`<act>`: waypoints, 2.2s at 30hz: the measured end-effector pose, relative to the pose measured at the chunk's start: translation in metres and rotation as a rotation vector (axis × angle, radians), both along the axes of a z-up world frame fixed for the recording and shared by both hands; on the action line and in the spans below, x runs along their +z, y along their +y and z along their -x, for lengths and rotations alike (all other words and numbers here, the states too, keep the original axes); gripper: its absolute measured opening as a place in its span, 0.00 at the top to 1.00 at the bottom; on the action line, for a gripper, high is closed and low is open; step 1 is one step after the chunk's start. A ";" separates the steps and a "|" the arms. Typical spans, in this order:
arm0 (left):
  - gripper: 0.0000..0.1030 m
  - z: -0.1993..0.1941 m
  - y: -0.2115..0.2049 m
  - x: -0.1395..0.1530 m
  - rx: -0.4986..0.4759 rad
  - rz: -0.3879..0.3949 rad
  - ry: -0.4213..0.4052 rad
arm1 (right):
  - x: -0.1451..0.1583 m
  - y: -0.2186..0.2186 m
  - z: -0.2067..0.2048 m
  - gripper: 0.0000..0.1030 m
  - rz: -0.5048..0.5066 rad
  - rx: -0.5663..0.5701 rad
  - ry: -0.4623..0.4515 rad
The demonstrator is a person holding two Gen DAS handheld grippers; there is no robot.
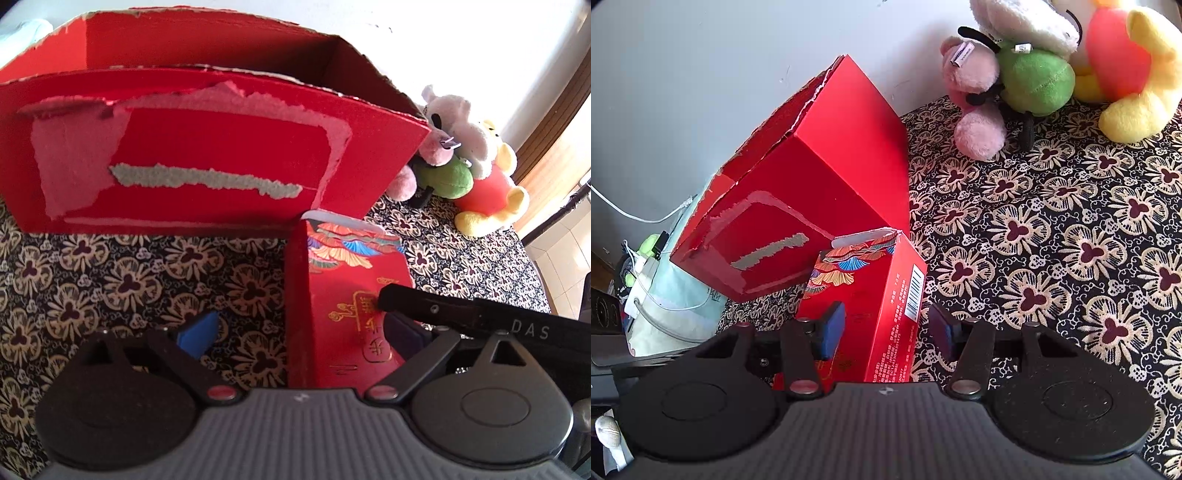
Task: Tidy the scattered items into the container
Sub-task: 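Move the right gripper down to the red printed gift box, then grasp the red printed gift box with the right gripper and lift it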
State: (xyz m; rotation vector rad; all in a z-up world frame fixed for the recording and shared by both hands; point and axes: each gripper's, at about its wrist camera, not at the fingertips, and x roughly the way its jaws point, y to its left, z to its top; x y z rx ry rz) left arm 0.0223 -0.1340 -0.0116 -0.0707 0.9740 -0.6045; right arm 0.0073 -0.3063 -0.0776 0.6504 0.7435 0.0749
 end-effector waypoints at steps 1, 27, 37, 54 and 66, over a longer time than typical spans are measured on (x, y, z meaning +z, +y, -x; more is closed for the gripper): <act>0.06 0.000 0.000 -0.001 0.000 -0.004 0.000 | -0.001 -0.001 0.000 0.47 -0.006 -0.003 0.000; 0.20 0.013 -0.025 -0.004 -0.160 0.017 -0.018 | -0.011 -0.001 -0.004 0.45 -0.108 0.043 0.009; 0.22 0.042 -0.035 0.009 -0.238 0.024 -0.053 | 0.005 -0.006 0.030 0.49 -0.047 0.006 -0.063; 0.22 0.042 -0.044 0.120 -0.299 0.099 -0.385 | 0.105 -0.017 0.042 0.48 0.066 -0.081 -0.409; 0.21 -0.058 -0.025 0.149 -0.155 0.062 -0.437 | 0.153 0.009 -0.079 0.48 0.190 0.071 -0.428</act>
